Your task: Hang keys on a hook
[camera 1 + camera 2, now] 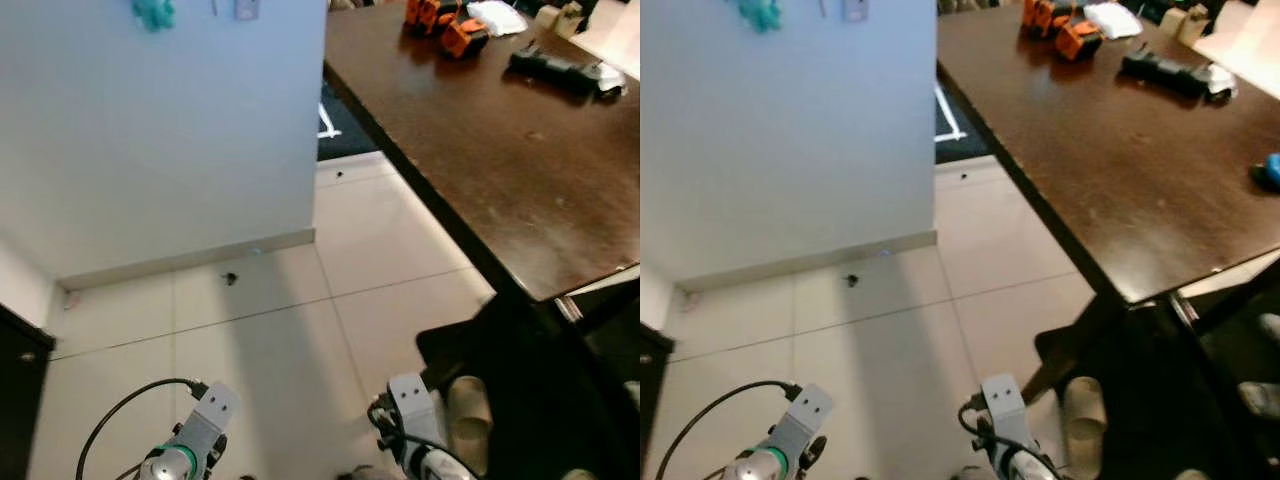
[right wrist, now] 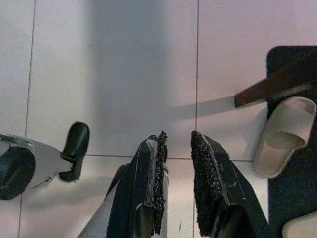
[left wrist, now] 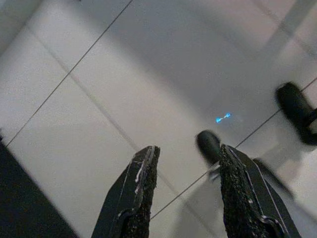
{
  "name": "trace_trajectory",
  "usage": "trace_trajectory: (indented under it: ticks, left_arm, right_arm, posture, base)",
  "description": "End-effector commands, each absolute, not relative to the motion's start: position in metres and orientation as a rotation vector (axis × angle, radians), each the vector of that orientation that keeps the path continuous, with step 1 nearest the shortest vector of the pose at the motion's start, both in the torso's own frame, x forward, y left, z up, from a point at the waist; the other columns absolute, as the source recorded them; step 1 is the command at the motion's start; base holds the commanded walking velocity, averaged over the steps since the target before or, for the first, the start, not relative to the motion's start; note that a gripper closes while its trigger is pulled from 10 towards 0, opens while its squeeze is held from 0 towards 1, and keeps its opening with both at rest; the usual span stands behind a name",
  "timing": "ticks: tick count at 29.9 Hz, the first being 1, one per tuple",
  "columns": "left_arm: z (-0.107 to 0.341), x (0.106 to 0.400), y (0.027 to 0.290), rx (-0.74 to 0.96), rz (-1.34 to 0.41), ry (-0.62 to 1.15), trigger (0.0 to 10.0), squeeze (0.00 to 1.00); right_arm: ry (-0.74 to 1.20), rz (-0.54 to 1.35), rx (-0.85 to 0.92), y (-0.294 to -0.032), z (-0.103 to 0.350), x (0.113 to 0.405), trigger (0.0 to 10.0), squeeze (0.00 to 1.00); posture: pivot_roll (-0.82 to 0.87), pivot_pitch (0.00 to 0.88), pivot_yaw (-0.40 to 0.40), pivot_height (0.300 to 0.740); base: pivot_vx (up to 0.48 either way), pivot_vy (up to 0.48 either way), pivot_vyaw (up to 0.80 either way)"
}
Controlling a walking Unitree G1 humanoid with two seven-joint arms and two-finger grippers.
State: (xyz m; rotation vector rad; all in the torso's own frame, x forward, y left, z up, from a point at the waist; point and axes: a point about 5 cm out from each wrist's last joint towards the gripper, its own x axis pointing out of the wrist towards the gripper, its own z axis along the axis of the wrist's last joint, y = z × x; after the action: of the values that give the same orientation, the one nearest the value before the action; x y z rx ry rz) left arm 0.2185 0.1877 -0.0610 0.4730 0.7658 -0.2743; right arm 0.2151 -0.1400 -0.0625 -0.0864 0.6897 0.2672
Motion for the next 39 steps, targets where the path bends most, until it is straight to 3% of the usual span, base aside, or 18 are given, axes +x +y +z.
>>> trace_trajectory:
  ticks: [1, 39]
  left_arm:
    - [-0.067, 0.208, 0.196, 0.473, -0.256, 0.813, 10.0, 0.0]
    - [-0.074, 0.199, 0.19, 0.473, -0.311, 0.882, 10.0, 0.0]
  right_arm:
    - [0.722, 0.276, -0.069, -0.134, -0.068, 0.207, 10.0, 0.0]
    - [0.786, 0.312, -0.089, -0.136, -0.076, 0.194, 10.0, 0.0]
  posture:
    - [-0.05, 0.08, 0.033, 0.74]
    - [-0.06, 0.074, 0.022, 0.74]
  base:
    - [0.0, 0.0, 0.0]
    - [0.0, 0.0, 0.0]
